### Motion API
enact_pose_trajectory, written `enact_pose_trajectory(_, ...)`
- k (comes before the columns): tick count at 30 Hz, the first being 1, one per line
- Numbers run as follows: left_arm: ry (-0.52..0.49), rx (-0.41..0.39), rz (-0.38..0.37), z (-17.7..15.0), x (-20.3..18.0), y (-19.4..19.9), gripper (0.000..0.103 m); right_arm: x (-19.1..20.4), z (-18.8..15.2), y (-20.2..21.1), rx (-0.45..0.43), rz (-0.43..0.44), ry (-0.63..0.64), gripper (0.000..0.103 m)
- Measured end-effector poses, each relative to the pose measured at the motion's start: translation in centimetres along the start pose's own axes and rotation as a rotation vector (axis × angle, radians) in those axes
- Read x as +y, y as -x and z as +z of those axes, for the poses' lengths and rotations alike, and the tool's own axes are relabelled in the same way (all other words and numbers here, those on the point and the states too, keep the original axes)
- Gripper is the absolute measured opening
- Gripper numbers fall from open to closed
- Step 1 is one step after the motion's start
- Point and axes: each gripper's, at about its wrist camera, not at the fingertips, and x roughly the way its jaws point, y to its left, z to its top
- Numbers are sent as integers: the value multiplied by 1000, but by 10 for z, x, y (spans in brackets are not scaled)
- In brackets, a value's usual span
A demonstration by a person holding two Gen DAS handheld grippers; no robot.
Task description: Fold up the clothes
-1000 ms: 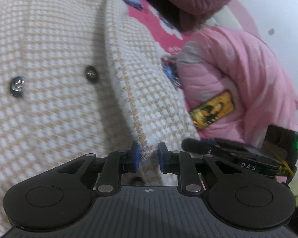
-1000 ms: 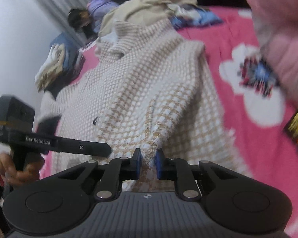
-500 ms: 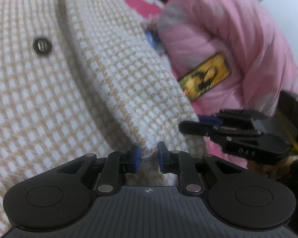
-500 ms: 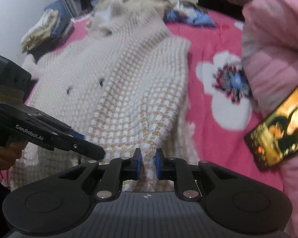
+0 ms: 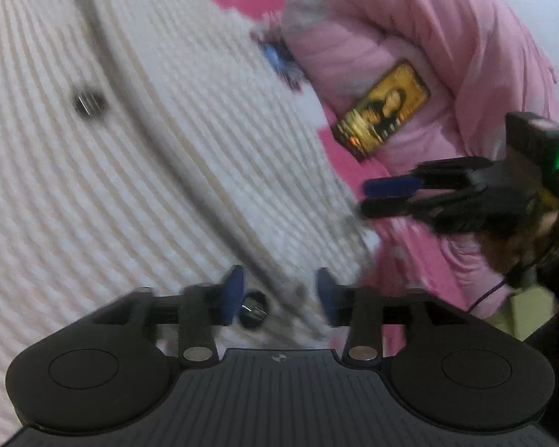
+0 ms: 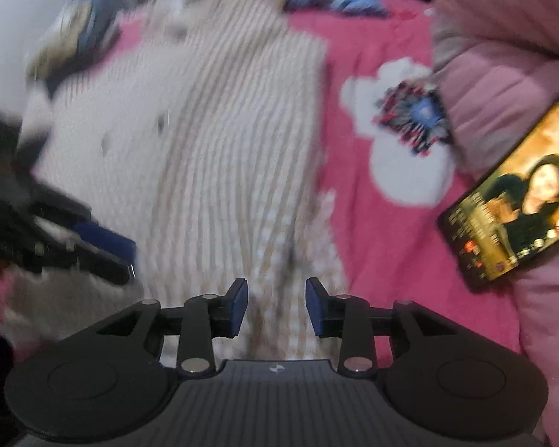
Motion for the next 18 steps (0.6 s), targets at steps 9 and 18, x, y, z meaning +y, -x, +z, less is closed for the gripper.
enact_pose_trajectory(9, 48, -200, 283, 128, 60, 49, 65, -37, 70, -55, -237, 86, -285, 42)
enact_pose_trajectory(18, 321, -362, 311, 237, 143, 5, 67, -72, 105, -110, -278, 184, -438, 42)
